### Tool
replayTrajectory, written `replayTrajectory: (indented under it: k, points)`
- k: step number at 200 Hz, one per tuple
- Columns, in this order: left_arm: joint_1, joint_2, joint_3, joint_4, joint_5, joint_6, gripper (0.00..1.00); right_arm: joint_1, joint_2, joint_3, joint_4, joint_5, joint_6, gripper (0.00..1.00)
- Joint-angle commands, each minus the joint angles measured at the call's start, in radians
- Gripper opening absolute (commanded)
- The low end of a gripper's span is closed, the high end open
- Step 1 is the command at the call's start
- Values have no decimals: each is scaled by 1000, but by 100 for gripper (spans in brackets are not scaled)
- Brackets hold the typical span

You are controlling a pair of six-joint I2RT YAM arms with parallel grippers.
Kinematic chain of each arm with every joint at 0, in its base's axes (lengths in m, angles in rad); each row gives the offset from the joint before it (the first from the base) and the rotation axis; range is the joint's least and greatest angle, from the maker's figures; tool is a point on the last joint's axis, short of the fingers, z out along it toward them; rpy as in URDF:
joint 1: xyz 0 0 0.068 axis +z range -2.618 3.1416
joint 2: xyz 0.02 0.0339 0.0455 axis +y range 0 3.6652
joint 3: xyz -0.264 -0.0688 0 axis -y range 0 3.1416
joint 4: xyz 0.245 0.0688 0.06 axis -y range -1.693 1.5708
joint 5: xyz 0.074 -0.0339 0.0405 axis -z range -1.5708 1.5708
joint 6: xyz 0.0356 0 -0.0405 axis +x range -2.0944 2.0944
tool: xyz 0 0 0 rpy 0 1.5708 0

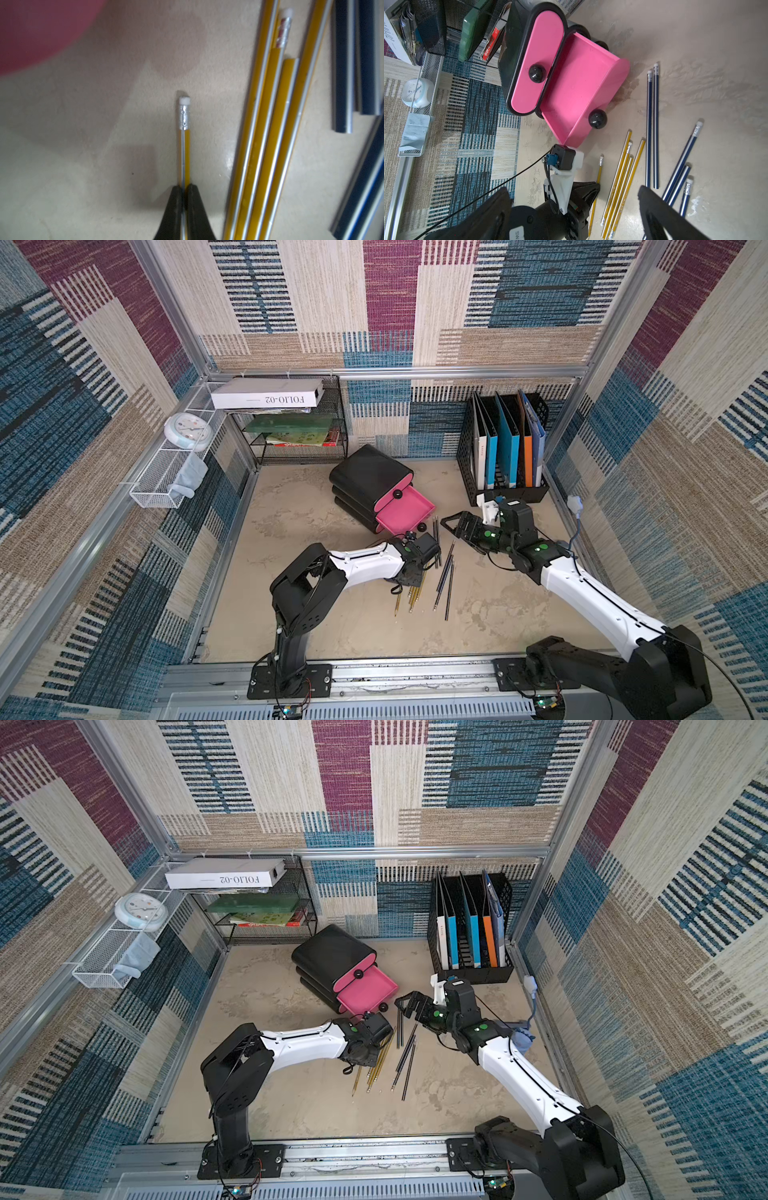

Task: Please place the pencils in the drawer according to their color
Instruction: Pick up the pencil from the center of the board, then place the pencil in the drawer.

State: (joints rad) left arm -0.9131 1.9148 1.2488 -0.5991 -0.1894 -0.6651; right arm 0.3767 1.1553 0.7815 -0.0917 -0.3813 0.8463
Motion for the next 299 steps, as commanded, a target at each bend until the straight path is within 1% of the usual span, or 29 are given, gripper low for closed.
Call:
replayTrajectory:
  k: [1,23,51,93,125,150,178,212,254,299]
  points:
    - [-1,-45,-12,-68,46,20,0,-1,0,5,11,6,-3,99]
    - [-1,-103,-18,-90,57,35,0,1,10,7,16,0,2,99]
    - [-1,-179,-55,-104,112,36,0,1,21,20,11,-10,7,99]
    - [0,-355,-117,-150,158,31,0,0,21,28,12,-14,6,99]
    - [0,-470,-106,-198,152,18,0,1,24,32,24,-24,15,99]
    - [15,-501,-65,-195,156,1,0,1,32,34,31,-30,26,99]
    - [53,-468,18,-185,179,10,0,1,38,34,36,-35,30,99]
    - [118,-379,125,-165,227,40,0,1,50,36,40,-44,28,99]
    - [212,-221,277,-175,292,96,0,0,57,39,48,-44,33,99]
    - [275,-35,487,-272,315,186,0,0,70,47,45,-39,25,99]
